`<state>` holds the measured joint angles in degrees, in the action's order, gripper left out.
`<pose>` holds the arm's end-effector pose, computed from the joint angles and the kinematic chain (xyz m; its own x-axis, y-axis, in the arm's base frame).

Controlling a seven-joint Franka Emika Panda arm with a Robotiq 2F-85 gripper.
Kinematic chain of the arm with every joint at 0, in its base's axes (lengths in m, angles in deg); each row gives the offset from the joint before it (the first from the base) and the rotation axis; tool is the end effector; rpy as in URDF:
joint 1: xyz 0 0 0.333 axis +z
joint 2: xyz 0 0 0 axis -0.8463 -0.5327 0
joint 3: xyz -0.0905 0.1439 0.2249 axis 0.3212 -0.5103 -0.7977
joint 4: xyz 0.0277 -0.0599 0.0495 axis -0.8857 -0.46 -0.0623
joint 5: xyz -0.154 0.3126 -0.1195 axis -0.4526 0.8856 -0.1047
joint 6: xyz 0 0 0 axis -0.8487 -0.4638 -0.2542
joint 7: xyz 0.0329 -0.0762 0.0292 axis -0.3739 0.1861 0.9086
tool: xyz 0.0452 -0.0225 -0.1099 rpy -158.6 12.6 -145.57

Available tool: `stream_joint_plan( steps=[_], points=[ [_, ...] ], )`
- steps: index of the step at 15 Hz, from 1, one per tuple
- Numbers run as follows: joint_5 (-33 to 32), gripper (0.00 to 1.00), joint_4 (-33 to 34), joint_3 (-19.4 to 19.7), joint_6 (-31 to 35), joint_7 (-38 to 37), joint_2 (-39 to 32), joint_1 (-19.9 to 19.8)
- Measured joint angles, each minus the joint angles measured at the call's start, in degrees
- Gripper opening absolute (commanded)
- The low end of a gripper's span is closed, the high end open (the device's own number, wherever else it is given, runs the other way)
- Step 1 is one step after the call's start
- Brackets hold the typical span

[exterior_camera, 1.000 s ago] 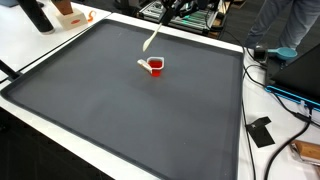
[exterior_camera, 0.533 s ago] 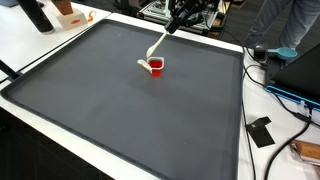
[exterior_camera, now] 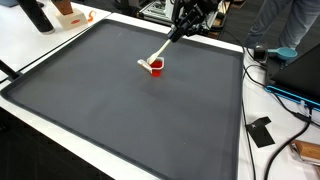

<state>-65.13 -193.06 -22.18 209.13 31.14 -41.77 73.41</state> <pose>0.4359 0.2391 0.2786 0.6952 0.6732 0.2519 0.3249 -0.6069 0.7253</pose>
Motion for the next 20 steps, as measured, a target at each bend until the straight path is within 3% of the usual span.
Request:
stream_joint_plan(
  steps=[9, 20],
  points=[
    [-4.62, 0.03, -0.07, 0.10, 0.70, -5.33, -2.41, 0.00],
    [-1.28, 0.03, 0.10, 3.32, 13.19, -2.35, -2.33, -3.71]
  ],
)
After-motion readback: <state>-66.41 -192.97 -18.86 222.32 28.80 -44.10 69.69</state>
